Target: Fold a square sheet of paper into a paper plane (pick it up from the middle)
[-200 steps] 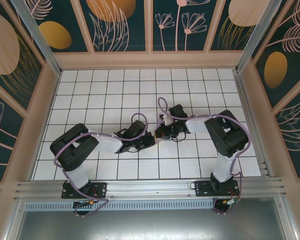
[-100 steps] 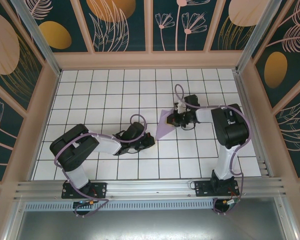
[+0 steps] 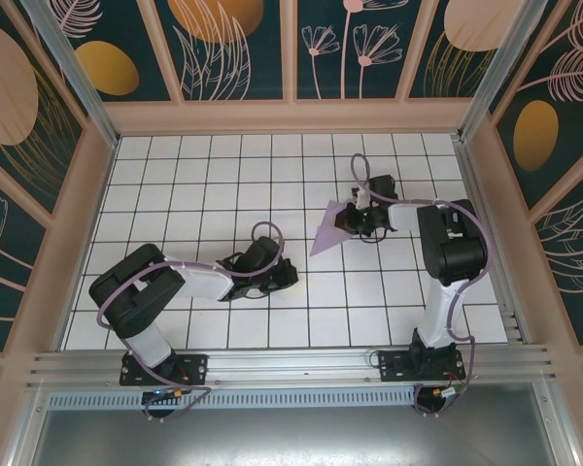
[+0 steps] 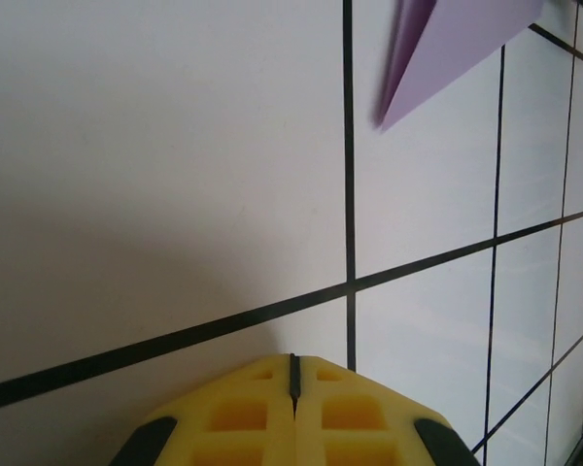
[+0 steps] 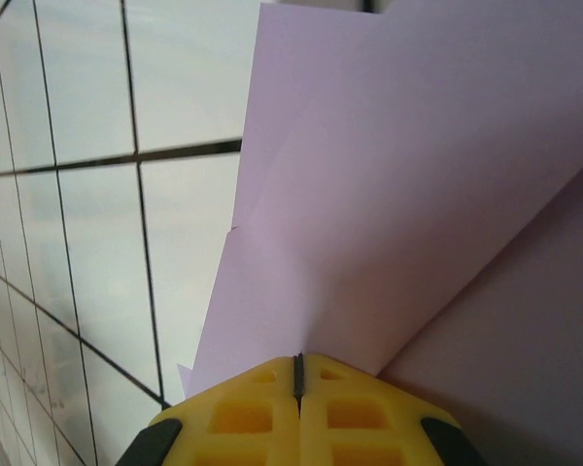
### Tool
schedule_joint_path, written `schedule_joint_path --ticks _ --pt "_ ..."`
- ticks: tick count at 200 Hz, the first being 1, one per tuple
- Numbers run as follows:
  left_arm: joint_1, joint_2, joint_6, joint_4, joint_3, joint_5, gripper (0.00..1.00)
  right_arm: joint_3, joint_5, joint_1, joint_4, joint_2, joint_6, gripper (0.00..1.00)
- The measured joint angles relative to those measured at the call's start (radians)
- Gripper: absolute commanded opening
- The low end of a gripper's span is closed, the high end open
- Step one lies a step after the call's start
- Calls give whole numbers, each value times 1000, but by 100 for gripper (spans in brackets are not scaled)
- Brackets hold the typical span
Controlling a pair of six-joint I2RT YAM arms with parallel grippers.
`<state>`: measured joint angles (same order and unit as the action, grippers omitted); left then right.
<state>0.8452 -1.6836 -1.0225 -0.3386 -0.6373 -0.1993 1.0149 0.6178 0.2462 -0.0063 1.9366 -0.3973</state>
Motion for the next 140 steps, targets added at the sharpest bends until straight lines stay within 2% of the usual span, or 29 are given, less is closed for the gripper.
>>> schedule_joint_path --ticks 30,73,105,140 --pt "0 37 31 21 -48 29 9 -39 2 54 27 -20 -1 0" --pt "0 40 42 14 -82 61 8 -127 3 164 36 -85 -11 0" --pt "0 -10 47 26 -119 80 4 -158 11 234 23 -114 -27 0" --pt "0 -83 46 26 -135 66 1 -158 13 244 15 -116 -27 0"
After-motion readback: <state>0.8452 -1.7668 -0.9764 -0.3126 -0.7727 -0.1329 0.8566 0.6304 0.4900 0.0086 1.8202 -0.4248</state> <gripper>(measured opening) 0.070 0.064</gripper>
